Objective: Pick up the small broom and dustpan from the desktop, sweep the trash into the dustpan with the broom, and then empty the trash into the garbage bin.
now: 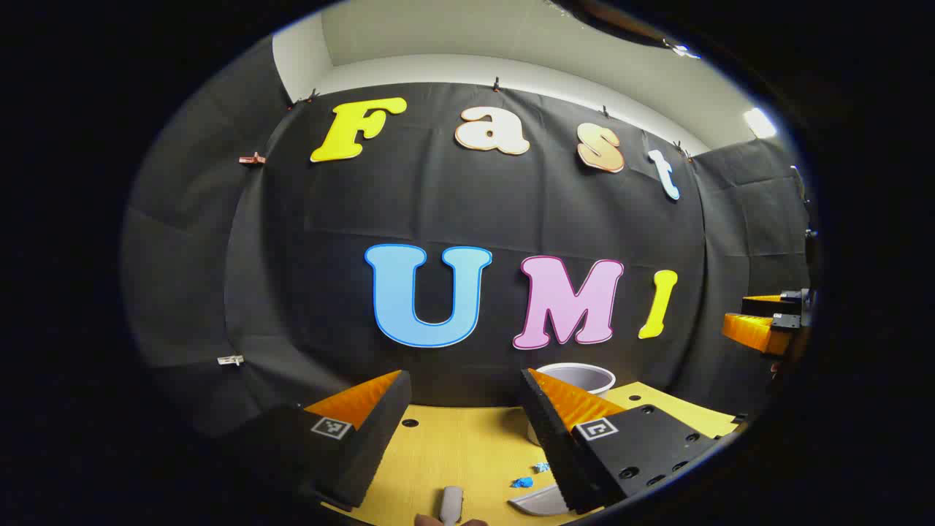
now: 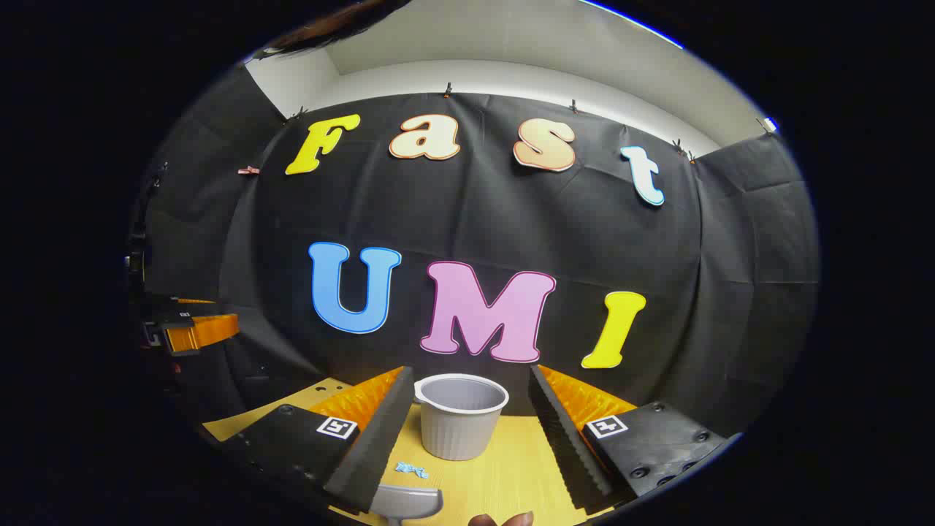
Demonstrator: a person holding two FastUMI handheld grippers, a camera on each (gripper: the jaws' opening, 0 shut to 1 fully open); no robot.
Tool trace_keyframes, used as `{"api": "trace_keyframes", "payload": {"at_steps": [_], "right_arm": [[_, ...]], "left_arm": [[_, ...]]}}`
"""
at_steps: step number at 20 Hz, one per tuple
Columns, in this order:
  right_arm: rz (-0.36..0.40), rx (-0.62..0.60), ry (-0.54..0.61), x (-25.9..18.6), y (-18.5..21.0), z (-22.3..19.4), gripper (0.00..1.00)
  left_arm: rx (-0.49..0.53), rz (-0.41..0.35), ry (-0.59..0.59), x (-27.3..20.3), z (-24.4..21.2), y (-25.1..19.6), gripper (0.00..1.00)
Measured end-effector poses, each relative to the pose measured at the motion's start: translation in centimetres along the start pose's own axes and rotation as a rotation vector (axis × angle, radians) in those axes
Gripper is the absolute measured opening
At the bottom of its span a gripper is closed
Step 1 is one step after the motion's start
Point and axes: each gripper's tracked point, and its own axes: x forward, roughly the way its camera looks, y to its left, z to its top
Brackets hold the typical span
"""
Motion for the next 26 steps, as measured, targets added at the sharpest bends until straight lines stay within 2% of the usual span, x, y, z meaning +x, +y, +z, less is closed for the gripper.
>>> {"api": "trace_keyframes", "payload": {"at_steps": [15,19,26], "right_arm": [[0.047,-0.005,0.033,-0.4,1.9,-0.8,0.97],[0.105,-0.010,0.195,-0.9,3.3,-5.2,0.97],[0.235,0.019,0.634,-5.3,7.0,-17.7,0.97]], "left_arm": [[-0.019,-0.001,0.011,-0.7,-0.6,0.4,0.95],[-0.018,0.004,0.021,-0.7,-1.1,0.8,0.95],[0.009,0.027,0.051,-1.2,-3.5,1.7,0.95]]}}
